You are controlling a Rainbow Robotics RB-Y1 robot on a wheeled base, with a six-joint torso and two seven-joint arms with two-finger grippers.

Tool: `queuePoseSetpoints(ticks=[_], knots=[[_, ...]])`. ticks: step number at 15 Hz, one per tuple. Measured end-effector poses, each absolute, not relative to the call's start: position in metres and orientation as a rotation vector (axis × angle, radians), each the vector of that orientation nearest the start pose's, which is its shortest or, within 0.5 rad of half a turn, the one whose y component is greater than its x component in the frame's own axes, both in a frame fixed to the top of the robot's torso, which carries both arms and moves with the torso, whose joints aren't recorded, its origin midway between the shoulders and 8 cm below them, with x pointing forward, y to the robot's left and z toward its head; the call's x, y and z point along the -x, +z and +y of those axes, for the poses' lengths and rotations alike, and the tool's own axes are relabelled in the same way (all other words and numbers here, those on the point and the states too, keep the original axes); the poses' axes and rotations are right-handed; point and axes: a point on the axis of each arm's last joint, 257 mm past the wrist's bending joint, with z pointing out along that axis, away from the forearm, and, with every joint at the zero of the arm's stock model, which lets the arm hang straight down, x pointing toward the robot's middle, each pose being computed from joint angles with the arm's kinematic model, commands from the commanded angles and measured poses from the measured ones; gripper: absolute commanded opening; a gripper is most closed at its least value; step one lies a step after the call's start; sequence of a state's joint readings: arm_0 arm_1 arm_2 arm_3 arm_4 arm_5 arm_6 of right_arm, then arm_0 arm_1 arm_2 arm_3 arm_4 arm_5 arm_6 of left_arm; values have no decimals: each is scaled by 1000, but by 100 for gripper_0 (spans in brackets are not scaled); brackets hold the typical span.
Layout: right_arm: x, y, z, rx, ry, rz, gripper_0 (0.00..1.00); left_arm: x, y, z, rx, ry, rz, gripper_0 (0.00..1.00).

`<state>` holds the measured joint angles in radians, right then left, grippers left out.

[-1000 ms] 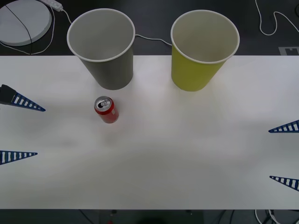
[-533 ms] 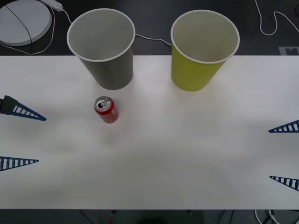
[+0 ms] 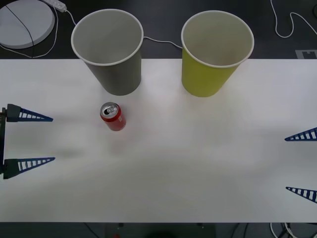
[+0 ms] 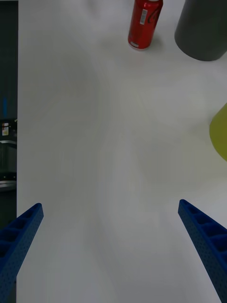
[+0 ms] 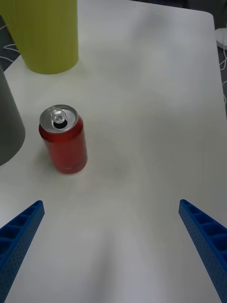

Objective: Put the can into the green bin and the plastic bottle into the gray bin

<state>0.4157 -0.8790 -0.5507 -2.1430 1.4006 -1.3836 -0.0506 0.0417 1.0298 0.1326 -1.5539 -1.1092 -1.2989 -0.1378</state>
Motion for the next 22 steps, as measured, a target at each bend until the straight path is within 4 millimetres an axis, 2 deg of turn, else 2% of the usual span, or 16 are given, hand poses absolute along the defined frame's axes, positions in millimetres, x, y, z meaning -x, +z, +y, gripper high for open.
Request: queuePoseSetpoints(ticks=[6, 12, 18, 22], knots=[[-289, -166, -304, 1644, 159, 1592, 100, -386, -219, 310, -1236, -464, 1485, 100], [-289, -166, -304, 1644, 159, 1592, 100, -396, -245, 306, -1134, -408, 1443, 100], [-289, -166, -304, 1644, 159, 1592, 100, -408, -270, 294, -1031, -376, 1434, 100], [-289, -166, -304, 1644, 159, 1592, 100, -424, -275, 285, -950, -373, 1440, 100]])
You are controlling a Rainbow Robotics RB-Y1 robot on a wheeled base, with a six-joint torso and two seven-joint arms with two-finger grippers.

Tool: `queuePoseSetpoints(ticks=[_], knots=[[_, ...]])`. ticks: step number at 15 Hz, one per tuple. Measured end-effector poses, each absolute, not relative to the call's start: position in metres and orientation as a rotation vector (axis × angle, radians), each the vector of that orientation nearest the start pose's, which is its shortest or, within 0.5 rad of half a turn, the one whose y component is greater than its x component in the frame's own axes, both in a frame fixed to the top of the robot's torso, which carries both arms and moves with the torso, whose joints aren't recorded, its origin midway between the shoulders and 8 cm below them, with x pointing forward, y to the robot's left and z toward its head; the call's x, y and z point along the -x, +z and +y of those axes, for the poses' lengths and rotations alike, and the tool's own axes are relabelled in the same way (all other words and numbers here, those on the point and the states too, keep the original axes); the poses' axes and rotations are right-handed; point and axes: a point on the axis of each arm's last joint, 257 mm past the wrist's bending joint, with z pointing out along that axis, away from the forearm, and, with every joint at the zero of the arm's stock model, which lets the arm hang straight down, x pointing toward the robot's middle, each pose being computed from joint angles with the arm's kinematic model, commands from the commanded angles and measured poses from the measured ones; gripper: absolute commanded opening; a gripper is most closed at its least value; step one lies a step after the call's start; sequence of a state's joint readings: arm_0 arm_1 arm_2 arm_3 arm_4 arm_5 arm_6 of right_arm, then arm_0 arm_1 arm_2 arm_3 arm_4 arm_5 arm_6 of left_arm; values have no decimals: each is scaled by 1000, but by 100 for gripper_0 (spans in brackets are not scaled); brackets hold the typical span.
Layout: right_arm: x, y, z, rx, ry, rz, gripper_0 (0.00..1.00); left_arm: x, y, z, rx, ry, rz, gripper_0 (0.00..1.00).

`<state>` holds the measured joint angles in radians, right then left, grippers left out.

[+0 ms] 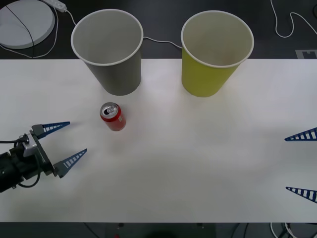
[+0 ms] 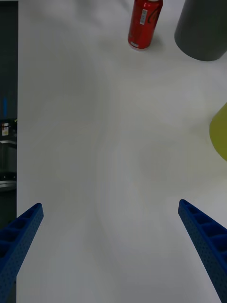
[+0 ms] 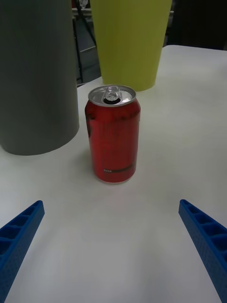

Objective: Put the can into the green bin and the plastic bottle into the gray bin

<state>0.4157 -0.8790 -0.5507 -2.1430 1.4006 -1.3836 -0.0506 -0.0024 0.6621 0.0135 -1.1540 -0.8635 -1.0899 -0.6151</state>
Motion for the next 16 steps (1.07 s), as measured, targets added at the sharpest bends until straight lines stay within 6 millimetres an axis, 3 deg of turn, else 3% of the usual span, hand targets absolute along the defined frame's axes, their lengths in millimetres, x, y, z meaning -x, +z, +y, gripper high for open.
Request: queuePoseSetpoints(ticks=[10, 16], knots=[[-289, -166, -304, 1644, 159, 1592, 100, -445, -284, 245, -905, -387, 1432, 100], [-289, -166, -304, 1644, 159, 1592, 100, -468, -284, 227, -891, -401, 1430, 100]])
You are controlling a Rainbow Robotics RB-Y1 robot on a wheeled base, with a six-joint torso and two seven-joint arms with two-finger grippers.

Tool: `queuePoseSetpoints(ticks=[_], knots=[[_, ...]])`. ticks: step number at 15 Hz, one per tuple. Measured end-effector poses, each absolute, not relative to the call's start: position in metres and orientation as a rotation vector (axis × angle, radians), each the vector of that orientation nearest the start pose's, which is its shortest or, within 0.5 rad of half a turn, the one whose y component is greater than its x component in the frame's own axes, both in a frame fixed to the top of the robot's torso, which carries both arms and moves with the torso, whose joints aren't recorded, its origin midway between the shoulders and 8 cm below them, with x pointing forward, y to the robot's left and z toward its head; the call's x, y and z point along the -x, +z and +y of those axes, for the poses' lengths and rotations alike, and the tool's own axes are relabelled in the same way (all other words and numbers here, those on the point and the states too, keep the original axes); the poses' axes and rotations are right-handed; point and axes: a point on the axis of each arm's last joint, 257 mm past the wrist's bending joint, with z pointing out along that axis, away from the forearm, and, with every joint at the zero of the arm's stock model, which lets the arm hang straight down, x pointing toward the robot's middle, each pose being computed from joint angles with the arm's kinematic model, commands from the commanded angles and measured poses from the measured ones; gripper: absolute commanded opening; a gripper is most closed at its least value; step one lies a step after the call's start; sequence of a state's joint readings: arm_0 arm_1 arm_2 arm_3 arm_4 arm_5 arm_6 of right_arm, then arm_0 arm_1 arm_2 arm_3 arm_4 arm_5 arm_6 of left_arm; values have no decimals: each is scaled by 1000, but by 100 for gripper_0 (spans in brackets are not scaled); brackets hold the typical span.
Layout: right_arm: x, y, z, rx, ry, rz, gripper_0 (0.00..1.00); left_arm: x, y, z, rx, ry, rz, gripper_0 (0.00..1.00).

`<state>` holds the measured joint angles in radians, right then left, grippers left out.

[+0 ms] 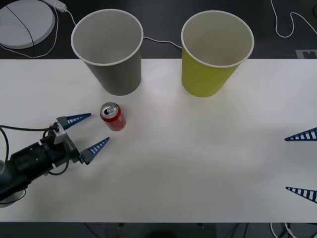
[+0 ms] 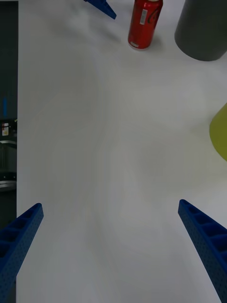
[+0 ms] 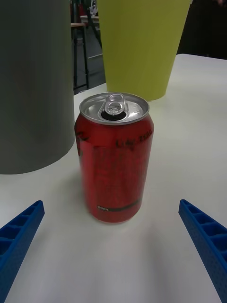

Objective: Put the can into the green bin and the plastic bottle into the gray bin

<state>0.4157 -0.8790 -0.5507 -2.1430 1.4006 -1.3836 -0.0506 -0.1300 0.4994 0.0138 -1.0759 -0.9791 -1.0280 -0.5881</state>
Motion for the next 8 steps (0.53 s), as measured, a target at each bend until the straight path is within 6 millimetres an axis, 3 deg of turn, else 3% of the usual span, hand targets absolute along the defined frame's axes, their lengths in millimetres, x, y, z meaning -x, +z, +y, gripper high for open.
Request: queuePoseSetpoints(ticks=[8], knots=[[-289, -166, -304, 1644, 159, 1592, 100, -492, -280, 207, -908, -372, 1432, 100]])
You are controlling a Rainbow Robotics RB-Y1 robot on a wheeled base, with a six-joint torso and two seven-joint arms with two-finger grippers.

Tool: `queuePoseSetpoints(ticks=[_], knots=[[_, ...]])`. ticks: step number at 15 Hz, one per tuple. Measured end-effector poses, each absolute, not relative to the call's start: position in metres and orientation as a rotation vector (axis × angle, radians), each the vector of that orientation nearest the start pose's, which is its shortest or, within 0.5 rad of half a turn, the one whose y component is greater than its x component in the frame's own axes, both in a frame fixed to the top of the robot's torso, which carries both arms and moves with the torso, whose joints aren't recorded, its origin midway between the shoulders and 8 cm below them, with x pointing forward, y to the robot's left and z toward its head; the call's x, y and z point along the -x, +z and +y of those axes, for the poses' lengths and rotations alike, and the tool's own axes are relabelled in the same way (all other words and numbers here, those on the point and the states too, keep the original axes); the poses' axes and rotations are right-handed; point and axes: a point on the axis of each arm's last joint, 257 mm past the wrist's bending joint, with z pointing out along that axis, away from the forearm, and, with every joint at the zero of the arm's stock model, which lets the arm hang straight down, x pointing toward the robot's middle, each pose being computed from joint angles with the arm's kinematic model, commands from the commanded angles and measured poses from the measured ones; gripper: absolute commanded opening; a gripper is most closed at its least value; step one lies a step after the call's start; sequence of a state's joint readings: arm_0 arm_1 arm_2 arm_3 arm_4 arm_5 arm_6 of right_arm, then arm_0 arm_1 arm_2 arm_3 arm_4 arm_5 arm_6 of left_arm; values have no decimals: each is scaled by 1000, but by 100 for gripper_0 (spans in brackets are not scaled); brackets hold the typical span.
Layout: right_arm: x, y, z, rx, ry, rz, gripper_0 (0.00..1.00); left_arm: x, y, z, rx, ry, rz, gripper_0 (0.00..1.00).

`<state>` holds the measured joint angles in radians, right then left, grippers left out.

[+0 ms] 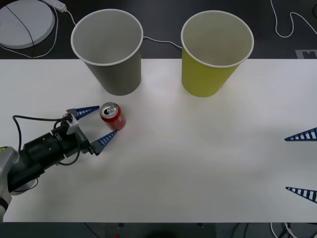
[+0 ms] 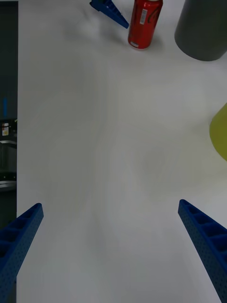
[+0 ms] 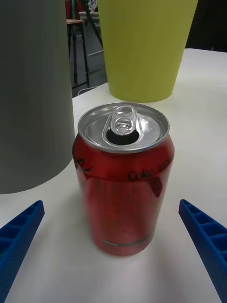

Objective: Put the can into the green bin and the plastic bottle into the gray bin

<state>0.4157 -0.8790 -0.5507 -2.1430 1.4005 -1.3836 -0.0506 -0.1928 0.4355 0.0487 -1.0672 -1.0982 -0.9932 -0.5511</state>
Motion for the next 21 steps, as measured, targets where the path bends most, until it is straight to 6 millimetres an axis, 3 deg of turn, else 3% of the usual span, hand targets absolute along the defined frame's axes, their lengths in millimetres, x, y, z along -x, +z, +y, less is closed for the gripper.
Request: queuePoseSetpoints(ticks=[8, 13, 14, 15, 16, 21], knots=[[-289, -166, -304, 1644, 159, 1592, 100, -505, -277, 176, -892, -397, 1425, 100], [-289, -166, -304, 1644, 159, 1592, 100, -512, -277, 168, -884, -408, 1428, 100], [-289, -166, -304, 1644, 159, 1592, 100, -513, -277, 167, -891, -405, 1427, 67], [-289, -166, -304, 1644, 159, 1592, 100, -513, -276, 167, -895, -402, 1426, 23], [-289, -166, -304, 1644, 159, 1592, 100, -514, -276, 167, -897, -401, 1426, 0], [-289, -166, -304, 1644, 159, 1592, 100, -514, -275, 168, -893, -399, 1425, 0]])
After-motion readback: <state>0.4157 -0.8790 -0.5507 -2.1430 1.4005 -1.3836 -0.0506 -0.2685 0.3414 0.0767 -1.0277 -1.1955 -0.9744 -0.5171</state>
